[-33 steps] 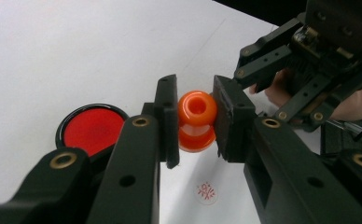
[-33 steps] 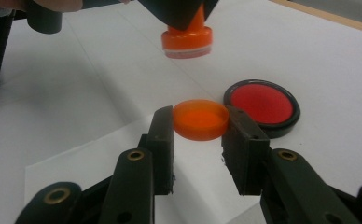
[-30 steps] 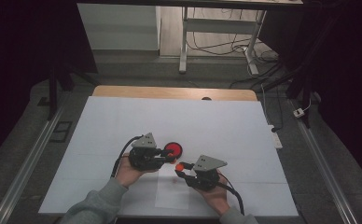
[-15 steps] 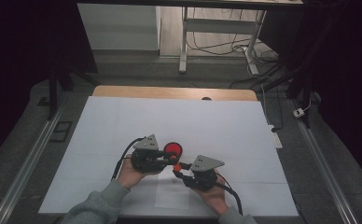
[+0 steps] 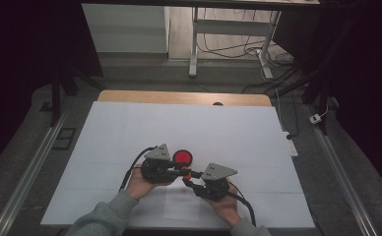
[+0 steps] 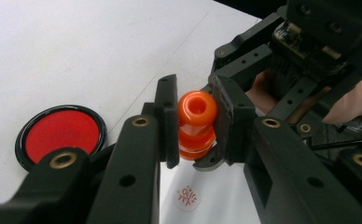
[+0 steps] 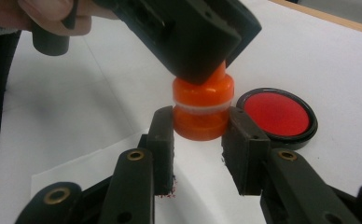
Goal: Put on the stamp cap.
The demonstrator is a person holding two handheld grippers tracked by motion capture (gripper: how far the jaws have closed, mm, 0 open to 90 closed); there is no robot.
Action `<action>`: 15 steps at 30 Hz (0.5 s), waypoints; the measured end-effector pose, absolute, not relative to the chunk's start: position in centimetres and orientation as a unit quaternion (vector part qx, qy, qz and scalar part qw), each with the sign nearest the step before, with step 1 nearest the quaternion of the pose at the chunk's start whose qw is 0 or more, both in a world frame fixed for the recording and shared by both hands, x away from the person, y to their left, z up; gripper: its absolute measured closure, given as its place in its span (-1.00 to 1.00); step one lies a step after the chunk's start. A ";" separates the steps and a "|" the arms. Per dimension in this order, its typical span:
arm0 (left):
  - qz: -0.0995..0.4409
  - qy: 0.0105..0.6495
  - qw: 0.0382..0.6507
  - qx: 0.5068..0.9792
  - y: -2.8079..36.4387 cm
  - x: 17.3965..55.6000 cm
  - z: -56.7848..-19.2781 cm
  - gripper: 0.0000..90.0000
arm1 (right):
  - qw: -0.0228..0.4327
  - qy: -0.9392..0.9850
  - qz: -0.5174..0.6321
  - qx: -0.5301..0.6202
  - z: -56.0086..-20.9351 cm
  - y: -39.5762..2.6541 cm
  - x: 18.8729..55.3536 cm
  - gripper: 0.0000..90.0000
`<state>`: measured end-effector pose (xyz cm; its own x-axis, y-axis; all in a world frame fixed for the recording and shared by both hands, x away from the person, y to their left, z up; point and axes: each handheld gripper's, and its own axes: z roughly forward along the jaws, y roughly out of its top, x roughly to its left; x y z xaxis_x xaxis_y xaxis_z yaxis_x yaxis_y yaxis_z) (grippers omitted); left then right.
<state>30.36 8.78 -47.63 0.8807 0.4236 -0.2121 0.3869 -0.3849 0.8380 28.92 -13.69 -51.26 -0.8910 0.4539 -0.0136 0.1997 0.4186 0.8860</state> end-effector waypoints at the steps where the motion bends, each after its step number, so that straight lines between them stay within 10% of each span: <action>1: 0.018 0.244 0.497 0.832 8.7 30.4 -47.7 0.61 | 0.126 0.830 0.506 0.197 -51.3 -13.7 28.9 0.43; 15: 0.016 0.243 0.495 0.834 8.5 30.4 -47.9 0.61 | 0.126 0.831 0.505 0.198 -51.2 -13.8 29.0 0.43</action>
